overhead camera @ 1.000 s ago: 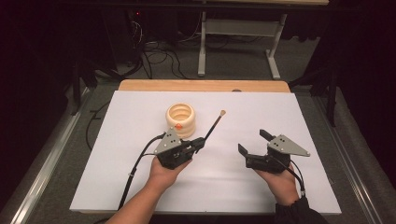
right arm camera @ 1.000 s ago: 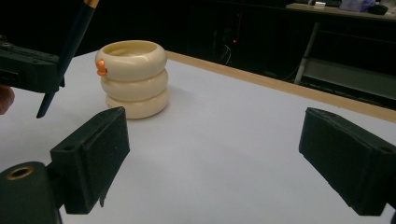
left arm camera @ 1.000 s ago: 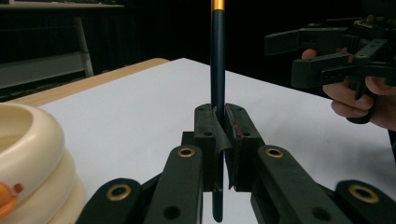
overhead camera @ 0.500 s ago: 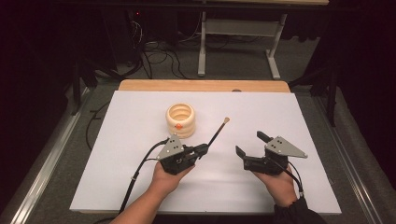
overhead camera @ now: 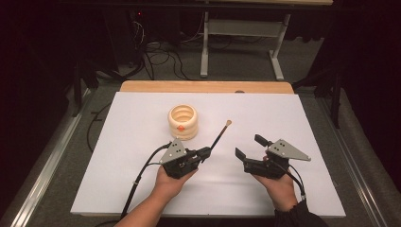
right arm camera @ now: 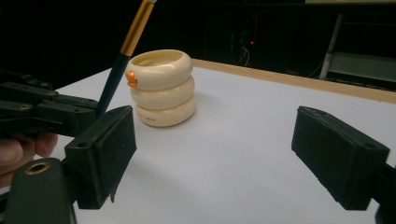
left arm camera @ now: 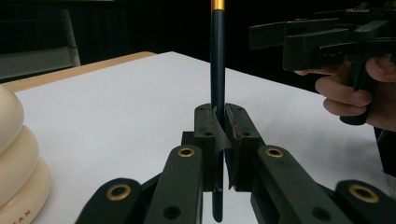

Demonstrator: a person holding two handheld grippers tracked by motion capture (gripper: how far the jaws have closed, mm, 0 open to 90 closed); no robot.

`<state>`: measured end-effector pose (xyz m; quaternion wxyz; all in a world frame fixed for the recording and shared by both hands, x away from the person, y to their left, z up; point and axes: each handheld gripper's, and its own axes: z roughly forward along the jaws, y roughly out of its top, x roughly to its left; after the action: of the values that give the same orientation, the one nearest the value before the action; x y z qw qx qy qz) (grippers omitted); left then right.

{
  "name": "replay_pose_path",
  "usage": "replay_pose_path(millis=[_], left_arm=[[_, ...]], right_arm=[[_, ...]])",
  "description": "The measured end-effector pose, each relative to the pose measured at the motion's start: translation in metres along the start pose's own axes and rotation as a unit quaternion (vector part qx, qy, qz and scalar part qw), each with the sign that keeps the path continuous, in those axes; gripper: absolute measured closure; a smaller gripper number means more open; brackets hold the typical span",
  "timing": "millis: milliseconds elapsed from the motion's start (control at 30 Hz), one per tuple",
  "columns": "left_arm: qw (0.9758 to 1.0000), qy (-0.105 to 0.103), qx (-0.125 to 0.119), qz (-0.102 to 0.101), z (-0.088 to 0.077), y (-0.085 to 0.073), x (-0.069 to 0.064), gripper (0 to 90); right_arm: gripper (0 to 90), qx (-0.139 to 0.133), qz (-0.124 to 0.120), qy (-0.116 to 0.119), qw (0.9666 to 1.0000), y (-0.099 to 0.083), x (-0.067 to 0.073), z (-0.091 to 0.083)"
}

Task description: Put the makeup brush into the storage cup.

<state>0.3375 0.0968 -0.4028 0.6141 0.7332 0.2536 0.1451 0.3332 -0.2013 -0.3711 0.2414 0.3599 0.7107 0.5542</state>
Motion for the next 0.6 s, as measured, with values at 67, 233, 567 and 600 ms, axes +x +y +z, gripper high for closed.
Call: replay_pose_path(millis=[67, 233, 567, 600], left_arm=[[1.0000, 0.000, 0.000, 0.001, 0.001, -0.001, -0.001, 84.7], [1.0000, 0.000, 0.000, 0.002, 0.002, -0.002, -0.002, 84.8], [1.0000, -0.004, 0.001, 0.006, 0.006, -0.006, -0.008, 84.8], [1.0000, -0.005, 0.001, 0.005, 0.007, -0.007, -0.009, 84.8]], right_arm=[[15.9, 0.000, 0.009, 0.005, 0.9999, -0.001, 0.001, 0.001], [16.8, -0.002, 0.027, 0.014, 0.9995, -0.004, 0.004, 0.004], [24.9, -0.016, 0.051, 0.039, 0.9978, -0.005, 0.010, 0.006], [26.0, -0.016, 0.054, 0.040, 0.9976, -0.005, 0.011, 0.006]])
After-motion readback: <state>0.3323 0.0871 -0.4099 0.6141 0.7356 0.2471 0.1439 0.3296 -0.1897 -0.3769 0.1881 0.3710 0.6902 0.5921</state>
